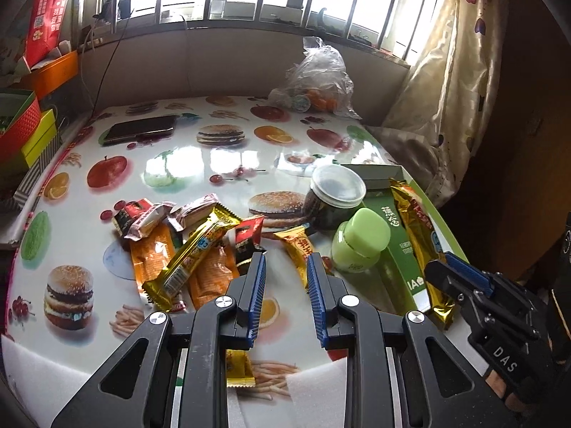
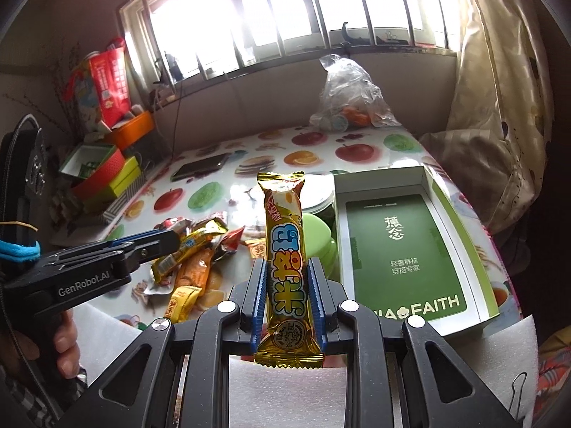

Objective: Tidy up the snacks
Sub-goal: 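Carry the yellow packet and the snack bar over the green JIA FAITH box with both grippers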

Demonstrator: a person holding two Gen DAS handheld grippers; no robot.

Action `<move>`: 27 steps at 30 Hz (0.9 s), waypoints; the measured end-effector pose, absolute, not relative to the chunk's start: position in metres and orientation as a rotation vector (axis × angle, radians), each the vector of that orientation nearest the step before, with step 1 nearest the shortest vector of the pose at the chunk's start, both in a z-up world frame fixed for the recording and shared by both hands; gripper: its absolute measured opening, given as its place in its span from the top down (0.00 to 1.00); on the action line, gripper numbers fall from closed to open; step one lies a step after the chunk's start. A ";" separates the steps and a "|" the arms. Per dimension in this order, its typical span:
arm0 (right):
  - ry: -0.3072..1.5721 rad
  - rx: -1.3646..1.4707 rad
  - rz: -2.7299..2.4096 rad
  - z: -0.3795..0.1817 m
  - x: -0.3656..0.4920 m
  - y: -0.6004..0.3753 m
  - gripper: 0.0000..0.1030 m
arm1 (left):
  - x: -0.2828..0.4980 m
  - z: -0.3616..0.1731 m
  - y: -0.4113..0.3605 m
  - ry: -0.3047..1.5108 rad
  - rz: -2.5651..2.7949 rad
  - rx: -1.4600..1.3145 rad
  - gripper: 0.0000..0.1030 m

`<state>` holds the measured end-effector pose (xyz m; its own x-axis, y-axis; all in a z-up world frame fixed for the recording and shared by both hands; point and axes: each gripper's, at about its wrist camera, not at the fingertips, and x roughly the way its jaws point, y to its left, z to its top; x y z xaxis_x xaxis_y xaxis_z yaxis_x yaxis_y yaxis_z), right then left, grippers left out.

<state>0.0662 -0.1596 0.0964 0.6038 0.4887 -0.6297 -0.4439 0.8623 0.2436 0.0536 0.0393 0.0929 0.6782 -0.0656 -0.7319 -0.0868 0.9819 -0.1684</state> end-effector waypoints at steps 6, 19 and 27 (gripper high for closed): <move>0.750 0.080 0.538 0.094 0.069 -0.165 0.79 | 0.046 0.079 0.057 0.868 0.044 -0.203 0.76; 0.749 0.067 0.563 0.094 0.066 -0.162 0.79 | 0.039 0.020 0.050 1.050 0.110 -0.084 0.59; 0.753 0.063 0.569 0.093 0.064 -0.160 0.79 | 0.043 0.006 0.048 1.076 0.155 -0.067 0.64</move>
<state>0.0643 -0.1605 0.0926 0.5872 0.5099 -0.6287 -0.4656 0.8481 0.2530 0.0433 0.0481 0.0056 0.4651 0.0937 -0.8803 -0.1592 0.9870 0.0209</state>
